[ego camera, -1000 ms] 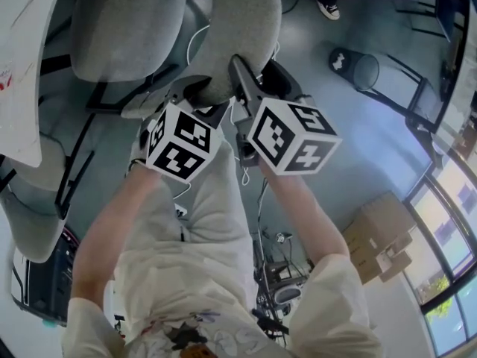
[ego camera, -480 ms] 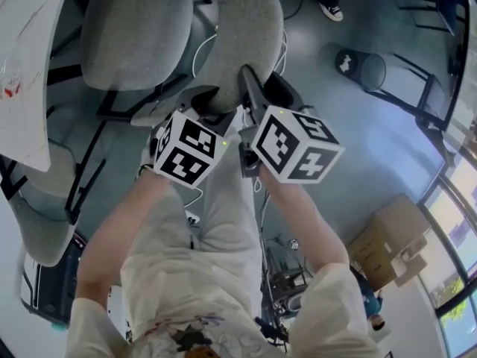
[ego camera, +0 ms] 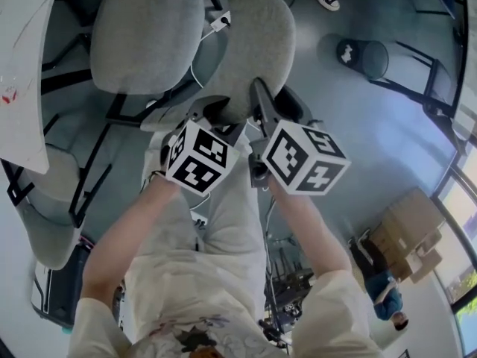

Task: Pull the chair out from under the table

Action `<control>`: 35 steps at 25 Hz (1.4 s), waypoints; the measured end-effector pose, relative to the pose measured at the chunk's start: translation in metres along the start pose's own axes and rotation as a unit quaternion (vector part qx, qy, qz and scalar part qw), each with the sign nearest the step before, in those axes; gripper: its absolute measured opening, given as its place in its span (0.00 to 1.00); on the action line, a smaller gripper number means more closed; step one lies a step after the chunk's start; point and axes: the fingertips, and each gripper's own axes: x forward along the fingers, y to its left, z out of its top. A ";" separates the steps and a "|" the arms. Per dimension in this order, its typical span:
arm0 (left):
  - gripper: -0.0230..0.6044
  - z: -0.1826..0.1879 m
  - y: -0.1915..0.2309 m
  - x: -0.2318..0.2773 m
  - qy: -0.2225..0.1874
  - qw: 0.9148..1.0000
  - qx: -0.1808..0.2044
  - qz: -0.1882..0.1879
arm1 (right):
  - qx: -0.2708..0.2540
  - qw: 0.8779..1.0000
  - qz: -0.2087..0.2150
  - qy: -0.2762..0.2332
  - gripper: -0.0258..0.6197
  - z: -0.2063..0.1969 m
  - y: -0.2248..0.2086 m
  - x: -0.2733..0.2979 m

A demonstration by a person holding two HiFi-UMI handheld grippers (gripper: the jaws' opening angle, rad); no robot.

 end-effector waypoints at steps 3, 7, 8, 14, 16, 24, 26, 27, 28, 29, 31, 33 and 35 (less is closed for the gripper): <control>0.34 -0.006 -0.007 0.005 0.003 1.000 0.002 -0.009 | 0.004 1.000 -0.007 0.002 0.26 -0.008 -0.007 -0.003; 0.34 -0.011 -0.011 0.006 0.005 1.000 -0.001 -0.016 | 0.008 1.000 -0.015 0.004 0.26 -0.013 -0.009 -0.005; 0.34 -0.011 -0.012 0.007 0.005 1.000 -0.002 -0.018 | 0.008 1.000 -0.016 0.005 0.26 -0.013 -0.010 -0.005; 0.34 0.001 -0.064 0.039 0.014 1.000 0.020 -0.016 | 0.026 0.999 -0.013 -0.017 0.25 -0.017 -0.063 -0.043; 0.34 0.002 -0.079 0.047 0.017 0.999 0.022 -0.019 | 0.026 0.999 -0.015 -0.018 0.25 -0.020 -0.076 -0.053; 0.34 -0.001 -0.107 0.061 0.033 0.998 0.030 -0.044 | 0.033 0.999 -0.028 -0.016 0.24 -0.030 -0.099 -0.070; 0.34 -0.001 -0.113 0.065 0.035 0.998 0.032 -0.048 | 0.032 0.999 -0.029 -0.014 0.24 -0.030 -0.105 -0.073; 0.34 0.000 -0.116 0.067 0.037 0.998 0.032 -0.050 | 0.032 0.999 -0.029 -0.013 0.24 -0.031 -0.108 -0.075; 0.34 0.000 -0.120 0.069 0.039 0.997 0.033 -0.052 | 0.032 0.999 -0.029 -0.012 0.24 -0.031 -0.111 -0.077; 0.34 0.001 -0.123 0.070 0.039 0.997 0.033 -0.054 | 0.033 0.999 -0.029 -0.011 0.24 -0.032 -0.113 -0.079; 0.34 0.000 -0.128 0.073 0.039 0.997 0.034 -0.057 | 0.032 0.999 -0.031 -0.007 0.24 -0.034 -0.117 -0.083; 0.34 -0.002 -0.132 0.074 0.041 0.997 0.035 -0.062 | 0.031 0.999 -0.033 -0.002 0.24 -0.036 -0.120 -0.086; 0.34 -0.004 -0.137 0.075 0.044 0.996 0.038 -0.068 | 0.032 0.999 -0.034 0.003 0.24 -0.040 -0.122 -0.089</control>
